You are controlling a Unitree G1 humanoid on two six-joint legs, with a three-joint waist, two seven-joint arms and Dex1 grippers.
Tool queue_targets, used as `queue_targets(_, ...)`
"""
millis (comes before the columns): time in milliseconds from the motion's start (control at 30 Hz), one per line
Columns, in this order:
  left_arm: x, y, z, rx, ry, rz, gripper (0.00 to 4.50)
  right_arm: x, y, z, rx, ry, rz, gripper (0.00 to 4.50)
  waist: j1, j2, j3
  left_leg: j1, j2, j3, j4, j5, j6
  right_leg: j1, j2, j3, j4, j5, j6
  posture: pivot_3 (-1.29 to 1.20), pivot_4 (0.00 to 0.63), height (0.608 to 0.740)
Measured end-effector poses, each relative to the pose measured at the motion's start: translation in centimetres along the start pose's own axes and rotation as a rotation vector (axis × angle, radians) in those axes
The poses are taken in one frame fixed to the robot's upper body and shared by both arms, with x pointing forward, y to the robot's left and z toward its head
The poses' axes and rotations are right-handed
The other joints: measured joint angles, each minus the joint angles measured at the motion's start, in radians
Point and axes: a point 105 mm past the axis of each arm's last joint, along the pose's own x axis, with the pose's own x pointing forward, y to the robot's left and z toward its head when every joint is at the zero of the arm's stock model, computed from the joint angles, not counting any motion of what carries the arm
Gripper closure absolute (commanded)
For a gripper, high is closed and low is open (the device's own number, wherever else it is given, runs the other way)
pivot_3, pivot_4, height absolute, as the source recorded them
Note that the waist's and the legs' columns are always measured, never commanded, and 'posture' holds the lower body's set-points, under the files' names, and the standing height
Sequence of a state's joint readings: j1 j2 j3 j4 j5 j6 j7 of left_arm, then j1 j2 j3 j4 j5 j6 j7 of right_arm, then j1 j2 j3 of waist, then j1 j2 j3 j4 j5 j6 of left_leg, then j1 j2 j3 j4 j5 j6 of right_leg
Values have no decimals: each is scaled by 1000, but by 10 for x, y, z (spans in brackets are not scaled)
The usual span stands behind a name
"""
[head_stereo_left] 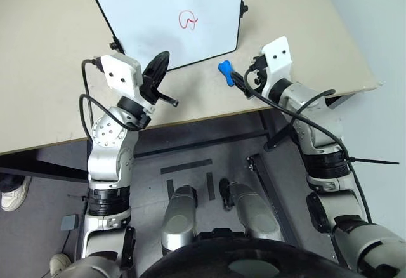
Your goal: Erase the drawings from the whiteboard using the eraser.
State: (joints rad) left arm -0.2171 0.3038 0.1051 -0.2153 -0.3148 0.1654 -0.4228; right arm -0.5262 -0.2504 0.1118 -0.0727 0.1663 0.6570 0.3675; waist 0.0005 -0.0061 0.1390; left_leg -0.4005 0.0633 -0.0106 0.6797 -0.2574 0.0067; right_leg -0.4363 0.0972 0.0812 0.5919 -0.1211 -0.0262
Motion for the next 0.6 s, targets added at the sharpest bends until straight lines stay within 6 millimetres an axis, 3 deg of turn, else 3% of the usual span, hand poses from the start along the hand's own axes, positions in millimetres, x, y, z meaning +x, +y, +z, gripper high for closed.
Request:
queue_targets(300,4,2,-7,-14,18,-3,4500,2,0,4,-11,-8,-6,172,0,0,0,0,0,0,0,0,0,0,0,0,0,0,0,0,150,740)
queue_targets(600,-6,23,-24,40,118,33,4500,3,0,3,-7,7,-10,172,0,0,0,0,0,0,-1,0,0,-1,0,0,1,0,0,0,150,740)
